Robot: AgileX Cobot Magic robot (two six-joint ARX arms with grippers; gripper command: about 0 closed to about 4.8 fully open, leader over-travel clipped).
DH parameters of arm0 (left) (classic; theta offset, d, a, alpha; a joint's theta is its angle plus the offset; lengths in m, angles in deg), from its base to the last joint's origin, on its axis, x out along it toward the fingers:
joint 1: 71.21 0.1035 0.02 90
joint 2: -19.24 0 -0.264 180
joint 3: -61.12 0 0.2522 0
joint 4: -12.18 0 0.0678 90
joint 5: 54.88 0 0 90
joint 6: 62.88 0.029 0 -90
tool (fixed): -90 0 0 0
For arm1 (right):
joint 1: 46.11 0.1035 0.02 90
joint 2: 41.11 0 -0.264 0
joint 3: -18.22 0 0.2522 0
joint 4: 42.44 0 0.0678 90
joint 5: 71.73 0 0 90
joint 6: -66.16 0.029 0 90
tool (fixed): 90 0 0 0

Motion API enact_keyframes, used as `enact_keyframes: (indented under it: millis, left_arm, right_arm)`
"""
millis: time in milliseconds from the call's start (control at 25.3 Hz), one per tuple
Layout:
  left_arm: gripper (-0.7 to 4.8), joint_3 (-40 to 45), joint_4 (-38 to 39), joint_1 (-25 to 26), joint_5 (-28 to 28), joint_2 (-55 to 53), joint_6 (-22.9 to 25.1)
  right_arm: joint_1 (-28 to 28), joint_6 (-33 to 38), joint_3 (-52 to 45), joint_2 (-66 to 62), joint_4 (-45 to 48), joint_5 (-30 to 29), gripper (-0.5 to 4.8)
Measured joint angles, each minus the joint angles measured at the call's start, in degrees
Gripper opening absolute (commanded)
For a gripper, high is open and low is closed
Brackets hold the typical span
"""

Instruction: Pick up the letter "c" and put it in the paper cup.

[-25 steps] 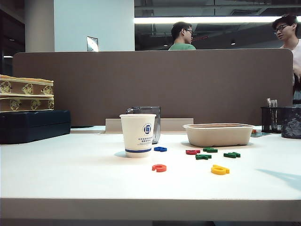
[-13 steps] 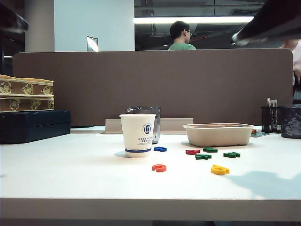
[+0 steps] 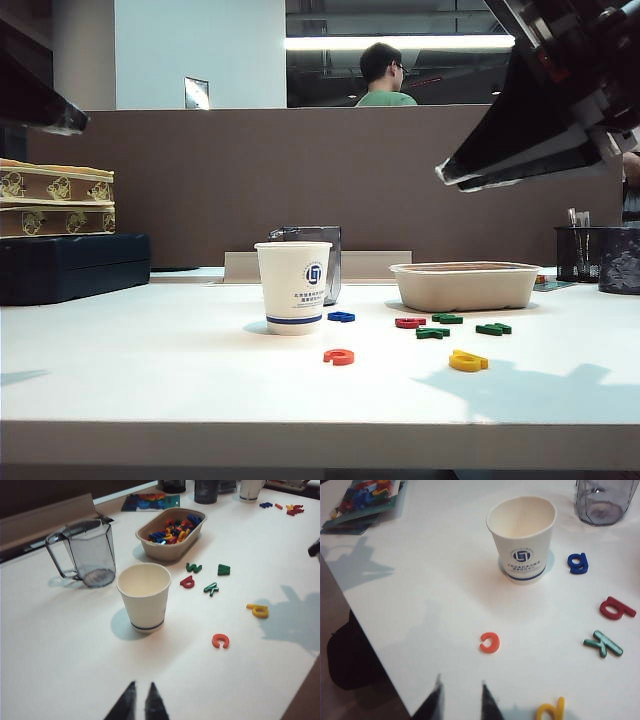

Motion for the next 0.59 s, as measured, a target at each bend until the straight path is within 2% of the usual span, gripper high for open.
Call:
enact_keyframes:
  millis: [119,277,436,594]
  left_arm:
    - [0.27,0.0,0.04,-0.72,0.0,-1.66,0.0]
    - [0.27,0.0,-0.5,-3.67,0.02,-3.61,0.02]
    - [0.27,0.0,-1.57,-7.13,1.51,-7.82,0.09]
    - [0.29,0.0,-3.54,-8.15,2.45,-11.26,2.75]
  right_arm:
    - [0.02,-0.13,1.03,-1.92,0.5,-0.04,1.22]
    - [0.0,-0.35,2.95,-4.42,0.83,-0.09,1.59]
    - [0.09,-4.33,5.33,-8.39,0.85,-0.09,1.59]
    - [0.44,-6.43,7.17,-11.67,1.07,-0.42,1.59]
